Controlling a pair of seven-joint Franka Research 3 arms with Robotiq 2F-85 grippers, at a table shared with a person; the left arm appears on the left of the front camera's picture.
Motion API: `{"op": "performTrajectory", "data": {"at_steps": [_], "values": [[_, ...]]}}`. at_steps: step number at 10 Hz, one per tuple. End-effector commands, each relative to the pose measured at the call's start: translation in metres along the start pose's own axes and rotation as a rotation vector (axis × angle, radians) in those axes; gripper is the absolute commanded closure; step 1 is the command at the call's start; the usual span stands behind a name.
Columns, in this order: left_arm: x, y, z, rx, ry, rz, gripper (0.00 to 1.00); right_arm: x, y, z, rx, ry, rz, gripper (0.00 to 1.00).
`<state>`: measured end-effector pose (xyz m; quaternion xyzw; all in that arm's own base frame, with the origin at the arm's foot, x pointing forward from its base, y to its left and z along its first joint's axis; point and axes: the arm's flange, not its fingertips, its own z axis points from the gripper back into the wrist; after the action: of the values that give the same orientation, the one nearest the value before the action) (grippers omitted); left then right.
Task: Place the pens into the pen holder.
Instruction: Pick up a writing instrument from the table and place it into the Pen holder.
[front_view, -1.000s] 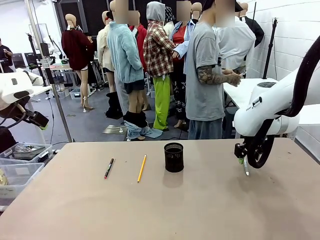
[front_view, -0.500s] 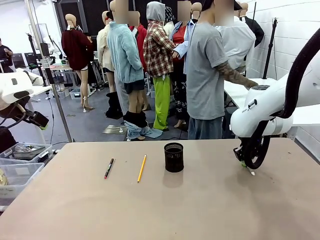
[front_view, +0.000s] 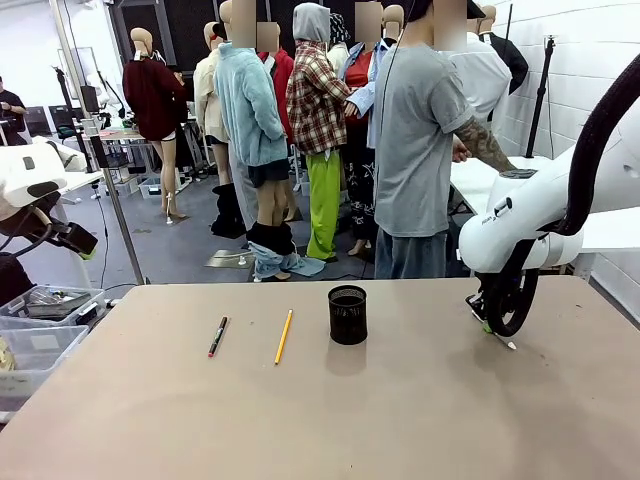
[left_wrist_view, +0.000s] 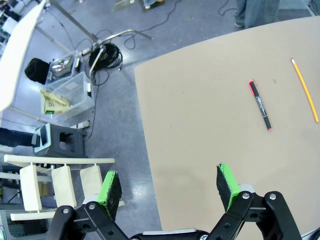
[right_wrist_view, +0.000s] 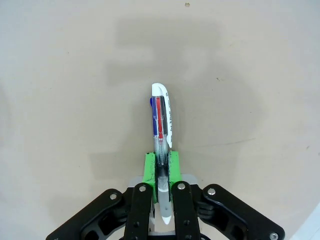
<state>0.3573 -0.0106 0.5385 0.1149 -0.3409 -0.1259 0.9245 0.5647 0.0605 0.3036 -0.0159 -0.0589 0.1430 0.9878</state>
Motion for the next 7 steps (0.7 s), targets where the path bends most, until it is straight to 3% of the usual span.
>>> {"op": "performTrajectory", "data": {"at_steps": [1, 4, 5, 7], "values": [[0.001, 0.000, -0.001, 0.008, -0.009, 0.001, 0.00, -0.009, 0.013, 0.006, 0.012, -0.031, 0.082, 1.00], [0.001, 0.000, -0.001, 0.008, -0.009, 0.001, 0.00, -0.029, 0.037, 0.099, 0.211, -0.328, 0.388, 1.00], [0.001, 0.000, -0.001, 0.008, -0.009, 0.001, 0.00, -0.030, 0.045, 0.119, 0.198, -0.436, 0.475, 1.00], [0.001, 0.000, -0.001, 0.008, -0.009, 0.001, 0.00, -0.017, 0.065, 0.145, 0.359, -0.717, 0.712, 1.00]]}}
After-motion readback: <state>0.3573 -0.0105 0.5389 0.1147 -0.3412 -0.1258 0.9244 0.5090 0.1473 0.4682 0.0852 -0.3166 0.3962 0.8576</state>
